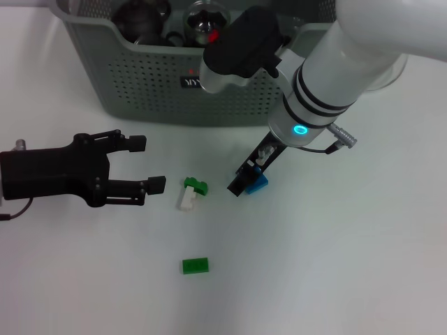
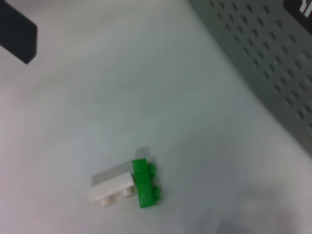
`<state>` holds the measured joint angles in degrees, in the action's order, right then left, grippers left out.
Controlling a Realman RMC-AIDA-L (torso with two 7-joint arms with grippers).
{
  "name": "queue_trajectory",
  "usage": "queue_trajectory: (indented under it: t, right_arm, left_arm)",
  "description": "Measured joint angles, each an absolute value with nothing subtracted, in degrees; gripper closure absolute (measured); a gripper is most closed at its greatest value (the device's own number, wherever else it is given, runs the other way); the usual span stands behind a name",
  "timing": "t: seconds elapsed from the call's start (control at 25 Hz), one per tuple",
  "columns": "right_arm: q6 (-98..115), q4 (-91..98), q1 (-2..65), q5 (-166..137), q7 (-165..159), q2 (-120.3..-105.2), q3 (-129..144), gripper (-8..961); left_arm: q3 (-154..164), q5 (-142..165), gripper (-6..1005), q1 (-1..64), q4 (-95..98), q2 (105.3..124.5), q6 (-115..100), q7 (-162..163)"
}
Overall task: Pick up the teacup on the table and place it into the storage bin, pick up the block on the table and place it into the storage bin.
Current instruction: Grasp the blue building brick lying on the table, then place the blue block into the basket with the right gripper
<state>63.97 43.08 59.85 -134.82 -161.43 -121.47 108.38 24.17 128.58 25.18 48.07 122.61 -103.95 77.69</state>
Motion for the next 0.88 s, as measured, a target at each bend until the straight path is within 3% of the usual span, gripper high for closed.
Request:
queue_trajectory:
  t: [0.44,0.64,0.88]
  right_arm:
    - [63.8,42.4,59.9,-134.8,-161.5,-121.55,108.8,145]
    - [63.9,42.4,59.9,-134.8,-161.4,-121.55,109.4,220]
    - [64.5,43.3,60.0,-134.3,-161.4,-121.43,110.0,469]
  left_arm:
    - [24.2,128.6,119,25.0,48.1,122.62,-103.9,77.6]
    - [24.2,128.6,120,25.0,48.1,122.68,-103.9,77.3]
    - [24.1,128.6,120,24.9,48.1,122.70,-103.9,77.2]
